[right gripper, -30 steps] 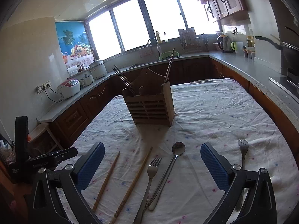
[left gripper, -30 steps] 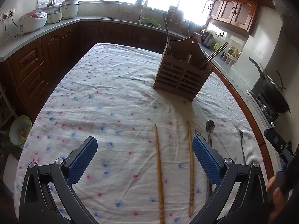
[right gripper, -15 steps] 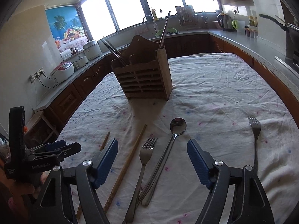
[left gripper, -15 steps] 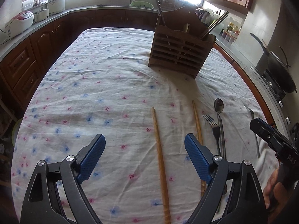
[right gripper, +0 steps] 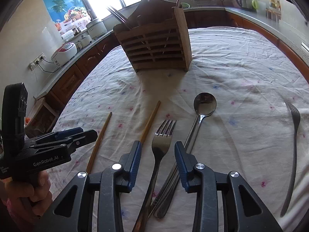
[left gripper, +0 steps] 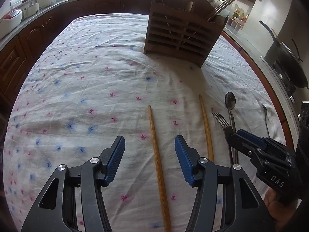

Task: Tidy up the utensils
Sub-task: 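Close the left tool on a wooden chopstick while the right tool grasps a metal fork, then lift the chopstick and fork and carry both over the wooden holder, then lower the chopstick and fork into the holder and open both tools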

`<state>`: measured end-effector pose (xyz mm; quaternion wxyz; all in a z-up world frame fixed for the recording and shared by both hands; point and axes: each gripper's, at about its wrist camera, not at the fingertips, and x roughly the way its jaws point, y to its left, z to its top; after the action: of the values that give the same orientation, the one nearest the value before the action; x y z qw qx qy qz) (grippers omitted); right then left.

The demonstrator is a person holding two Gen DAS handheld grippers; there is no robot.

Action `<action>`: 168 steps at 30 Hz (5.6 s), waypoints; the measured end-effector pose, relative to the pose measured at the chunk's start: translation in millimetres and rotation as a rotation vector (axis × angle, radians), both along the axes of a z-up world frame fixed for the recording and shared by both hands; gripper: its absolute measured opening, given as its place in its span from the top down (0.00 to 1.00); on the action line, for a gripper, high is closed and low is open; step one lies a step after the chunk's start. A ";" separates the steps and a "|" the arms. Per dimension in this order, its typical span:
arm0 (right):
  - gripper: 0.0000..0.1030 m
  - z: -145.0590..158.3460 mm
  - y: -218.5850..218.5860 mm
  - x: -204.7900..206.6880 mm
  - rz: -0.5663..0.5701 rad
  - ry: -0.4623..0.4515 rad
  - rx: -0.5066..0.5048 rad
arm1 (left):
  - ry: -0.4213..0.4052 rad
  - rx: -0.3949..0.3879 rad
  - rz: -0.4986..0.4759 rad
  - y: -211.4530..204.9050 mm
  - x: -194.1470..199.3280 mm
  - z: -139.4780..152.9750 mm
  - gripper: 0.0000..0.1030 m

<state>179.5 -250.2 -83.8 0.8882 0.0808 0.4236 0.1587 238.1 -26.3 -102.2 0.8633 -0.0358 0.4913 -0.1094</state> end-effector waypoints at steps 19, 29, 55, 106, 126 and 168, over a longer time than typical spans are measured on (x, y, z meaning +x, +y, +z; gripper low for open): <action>0.78 -12.5 9.1 18.9 0.012 0.049 -0.047 | 0.027 0.024 -0.040 -9.6 25.4 -15.5 0.94; 0.78 6.3 4.9 9.1 0.018 0.000 -0.015 | -0.027 -0.063 -0.026 6.3 6.1 13.1 0.95; 0.96 90.6 -3.6 -32.8 0.007 -0.222 0.039 | -0.297 -0.240 0.058 58.8 -52.3 119.6 0.95; 0.97 191.9 -20.4 73.7 -0.064 -0.473 0.060 | -0.723 -0.372 0.155 58.2 78.8 261.8 0.95; 0.97 115.9 1.5 152.1 -0.024 -0.288 0.023 | -0.536 -0.314 0.193 26.7 163.0 153.6 0.95; 0.46 107.8 -15.9 141.8 -0.101 -0.263 0.051 | -0.464 -0.262 0.255 41.8 145.8 137.5 0.22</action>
<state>321.3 -266.1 24.0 0.9405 0.1032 0.2946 0.1340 384.0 15.5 35.2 0.9475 -0.1821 0.2539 -0.0679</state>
